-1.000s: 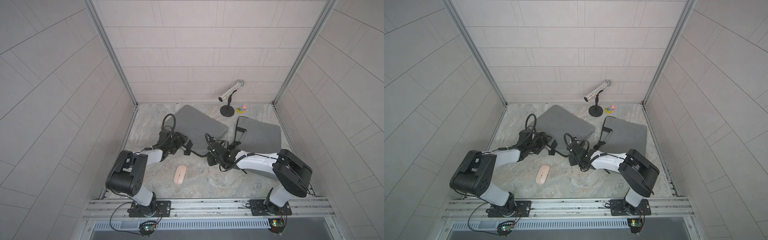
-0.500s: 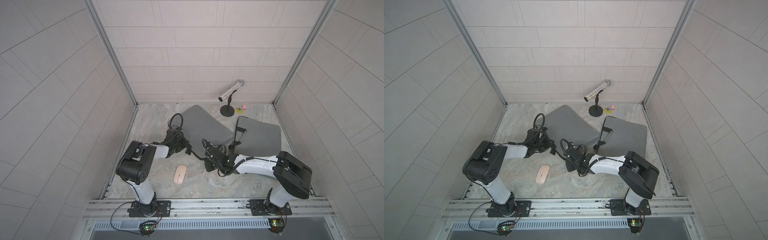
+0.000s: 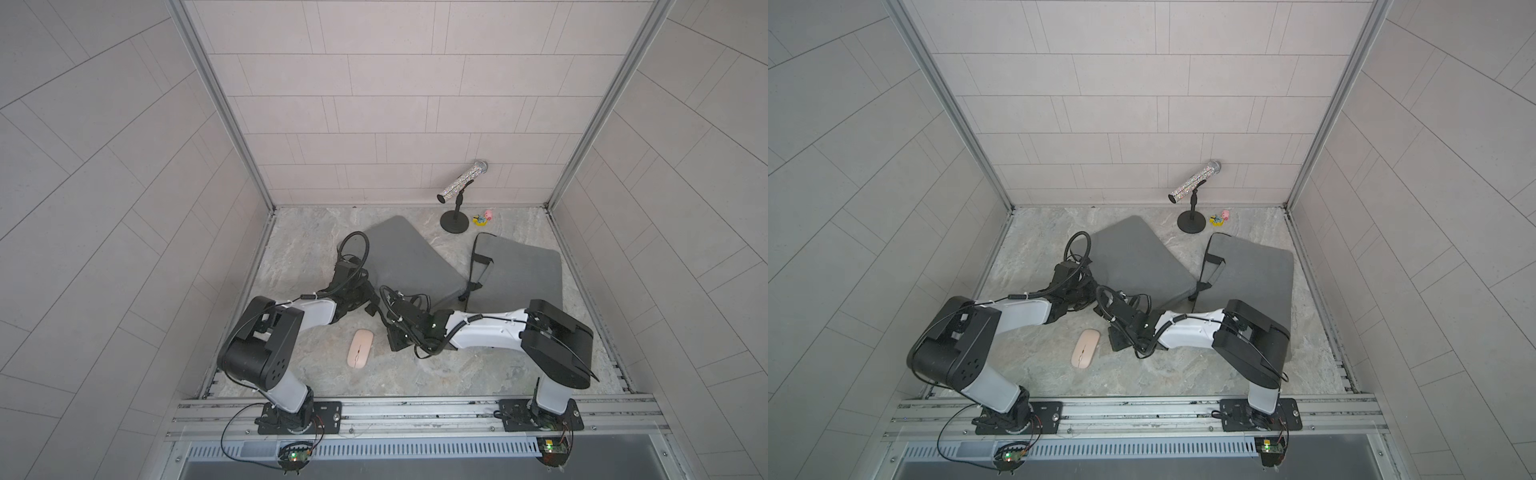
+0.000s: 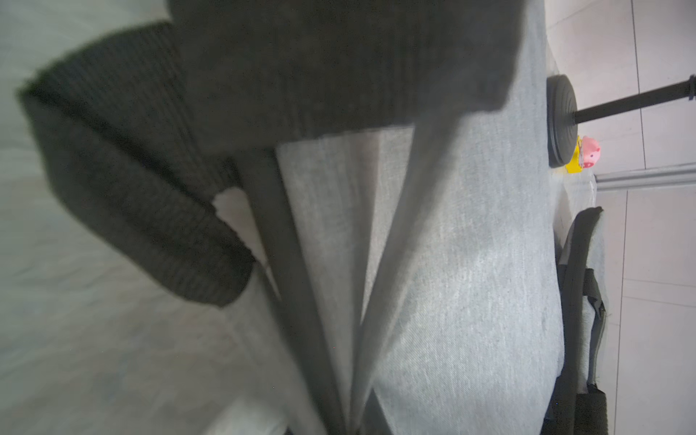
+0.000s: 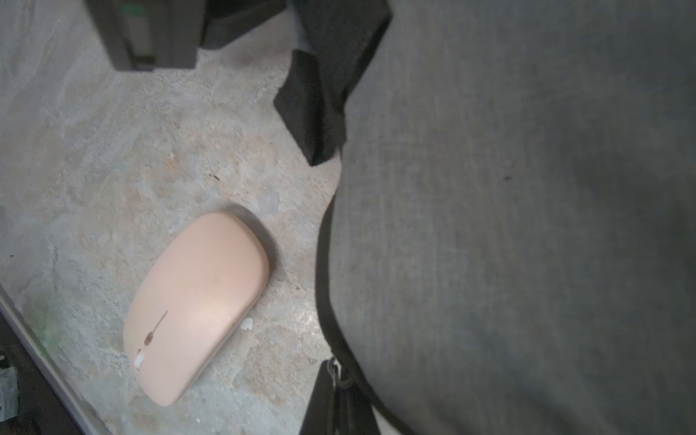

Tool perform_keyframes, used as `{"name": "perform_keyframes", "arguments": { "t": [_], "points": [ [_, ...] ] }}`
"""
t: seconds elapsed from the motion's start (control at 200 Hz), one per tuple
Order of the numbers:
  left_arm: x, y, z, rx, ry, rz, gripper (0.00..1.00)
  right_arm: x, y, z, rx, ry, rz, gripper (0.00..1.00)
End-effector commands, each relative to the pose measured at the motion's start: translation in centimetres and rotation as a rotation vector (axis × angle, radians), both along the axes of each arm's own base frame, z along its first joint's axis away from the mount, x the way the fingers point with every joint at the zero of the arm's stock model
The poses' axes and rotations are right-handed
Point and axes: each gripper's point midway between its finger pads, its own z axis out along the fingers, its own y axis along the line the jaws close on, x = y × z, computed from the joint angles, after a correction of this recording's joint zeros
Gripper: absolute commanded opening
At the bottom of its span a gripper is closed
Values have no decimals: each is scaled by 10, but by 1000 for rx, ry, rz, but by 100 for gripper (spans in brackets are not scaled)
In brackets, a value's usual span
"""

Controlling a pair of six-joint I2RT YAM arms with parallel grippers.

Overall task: Put the mouse into the laptop bag
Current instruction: Unzip the zipper on the zippered laptop bag.

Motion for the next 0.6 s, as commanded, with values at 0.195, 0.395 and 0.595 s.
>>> {"name": "perform_keyframes", "arguments": {
  "t": [0.195,0.395,0.595],
  "points": [
    [-27,28,54,14,-199,143,73,70,-94,-18,-152,-23,-291,0],
    [-34,60,71,108,-222,255,94,94,-165,-25,-232,-22,-447,0],
    [-41,98,55,163,-141,376,96,103,-172,-24,-265,-11,-445,0]
  ]
}}
